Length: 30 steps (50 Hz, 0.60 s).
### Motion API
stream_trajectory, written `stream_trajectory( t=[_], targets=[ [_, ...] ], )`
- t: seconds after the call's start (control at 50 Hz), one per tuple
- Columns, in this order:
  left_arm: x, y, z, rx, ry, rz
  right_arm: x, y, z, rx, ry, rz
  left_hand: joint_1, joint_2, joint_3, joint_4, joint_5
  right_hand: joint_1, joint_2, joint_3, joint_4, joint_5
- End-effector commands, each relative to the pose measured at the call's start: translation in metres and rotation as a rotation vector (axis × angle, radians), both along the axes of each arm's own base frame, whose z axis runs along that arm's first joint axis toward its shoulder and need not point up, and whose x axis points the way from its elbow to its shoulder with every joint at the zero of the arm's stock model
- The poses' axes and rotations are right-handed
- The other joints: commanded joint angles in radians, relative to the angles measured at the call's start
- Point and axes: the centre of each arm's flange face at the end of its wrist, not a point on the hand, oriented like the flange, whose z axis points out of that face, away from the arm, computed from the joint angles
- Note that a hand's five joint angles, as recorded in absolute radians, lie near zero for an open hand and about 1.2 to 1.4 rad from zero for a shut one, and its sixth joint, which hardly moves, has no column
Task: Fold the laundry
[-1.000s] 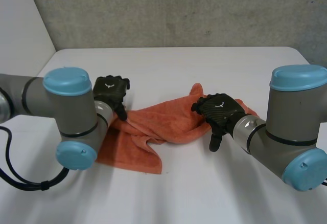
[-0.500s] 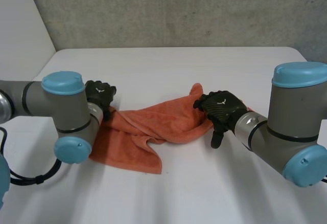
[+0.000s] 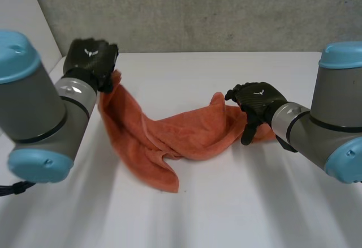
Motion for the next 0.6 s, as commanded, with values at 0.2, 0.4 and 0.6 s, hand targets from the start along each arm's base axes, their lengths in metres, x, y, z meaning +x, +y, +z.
stream_trajectory(
  t=[0.2, 0.4, 0.6],
  targets=[
    [0.003, 0.101, 0.1, -0.199, 0.237, -0.289, 0.019, 0.016, -0.047, 0.297, -0.112, 0.05, 0.274, 0.206, 0.21, 0.205, 0.265, 0.161, 0.149, 0.151, 0.131, 0.122],
    [0.007, 0.103, 0.11, -0.23, 0.259, -0.279, 0.031, -0.008, -0.069, 0.144, -0.071, -0.023, 0.274, 0.206, 0.21, 0.205, 0.265, 1.169, 1.157, 1.16, 1.139, 1.131],
    [0.023, 0.084, 0.106, -0.237, 0.252, -0.204, 0.008, -0.006, 0.022, -0.12, -0.063, -0.047, 0.274, 0.206, 0.21, 0.205, 0.265, 1.199, 1.187, 1.189, 1.169, 1.161]
  ],
)
